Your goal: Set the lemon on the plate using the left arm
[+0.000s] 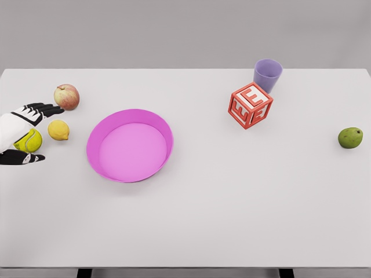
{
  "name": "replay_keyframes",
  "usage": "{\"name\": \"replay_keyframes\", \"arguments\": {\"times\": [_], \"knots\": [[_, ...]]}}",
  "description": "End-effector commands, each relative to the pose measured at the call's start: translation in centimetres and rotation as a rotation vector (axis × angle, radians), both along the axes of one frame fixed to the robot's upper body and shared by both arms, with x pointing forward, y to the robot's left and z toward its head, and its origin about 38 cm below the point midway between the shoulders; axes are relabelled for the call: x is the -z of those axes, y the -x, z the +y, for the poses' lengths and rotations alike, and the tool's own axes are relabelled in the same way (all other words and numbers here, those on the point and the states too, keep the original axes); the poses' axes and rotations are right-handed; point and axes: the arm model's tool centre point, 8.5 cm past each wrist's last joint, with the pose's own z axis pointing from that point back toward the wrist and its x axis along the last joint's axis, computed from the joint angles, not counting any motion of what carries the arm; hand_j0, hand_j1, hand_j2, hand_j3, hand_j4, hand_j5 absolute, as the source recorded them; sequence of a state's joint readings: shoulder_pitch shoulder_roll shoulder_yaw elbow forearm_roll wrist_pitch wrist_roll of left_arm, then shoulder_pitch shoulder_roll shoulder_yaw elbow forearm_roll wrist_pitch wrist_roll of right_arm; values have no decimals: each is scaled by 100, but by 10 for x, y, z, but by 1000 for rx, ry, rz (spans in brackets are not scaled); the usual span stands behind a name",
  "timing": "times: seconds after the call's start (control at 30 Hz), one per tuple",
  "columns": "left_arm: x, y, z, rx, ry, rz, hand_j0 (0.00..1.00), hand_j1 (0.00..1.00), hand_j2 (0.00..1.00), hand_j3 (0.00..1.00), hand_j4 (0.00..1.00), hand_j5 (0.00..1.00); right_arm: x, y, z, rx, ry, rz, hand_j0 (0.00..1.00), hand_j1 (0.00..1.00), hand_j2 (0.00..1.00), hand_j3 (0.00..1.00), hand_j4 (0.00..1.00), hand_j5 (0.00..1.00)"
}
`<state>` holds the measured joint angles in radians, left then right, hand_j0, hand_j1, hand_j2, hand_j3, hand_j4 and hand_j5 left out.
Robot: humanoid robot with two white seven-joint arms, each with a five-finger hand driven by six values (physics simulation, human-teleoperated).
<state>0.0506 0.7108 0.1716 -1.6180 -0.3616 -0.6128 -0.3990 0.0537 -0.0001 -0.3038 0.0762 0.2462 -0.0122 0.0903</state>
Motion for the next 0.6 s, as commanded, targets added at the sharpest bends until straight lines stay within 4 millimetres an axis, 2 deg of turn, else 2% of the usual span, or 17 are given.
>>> {"name": "replay_keyframes", "arguments": {"times": [0.0,0.23,0.47,0.5,0.57], "knots": [[-1,0,0,-1,6,0,100,100,100,100,100,100,0,0,0,-1,-1,1,100,100,100,100,100,100],[-2,-2,2,-5,-23,-2,100,100,100,100,100,100,0,0,0,-1,-1,1,100,100,100,100,100,100],[-4,-15,5,-36,-179,-25,100,100,100,100,100,100,0,0,0,-1,0,-1,100,100,100,100,100,100],[-10,-20,1,-28,-198,-49,100,100,100,100,100,100,0,0,0,1,0,0,100,100,100,100,100,100],[-12,-22,-5,-22,-224,-65,100,100,100,100,100,100,0,0,0,-1,0,-1,100,100,100,100,100,100]]}}
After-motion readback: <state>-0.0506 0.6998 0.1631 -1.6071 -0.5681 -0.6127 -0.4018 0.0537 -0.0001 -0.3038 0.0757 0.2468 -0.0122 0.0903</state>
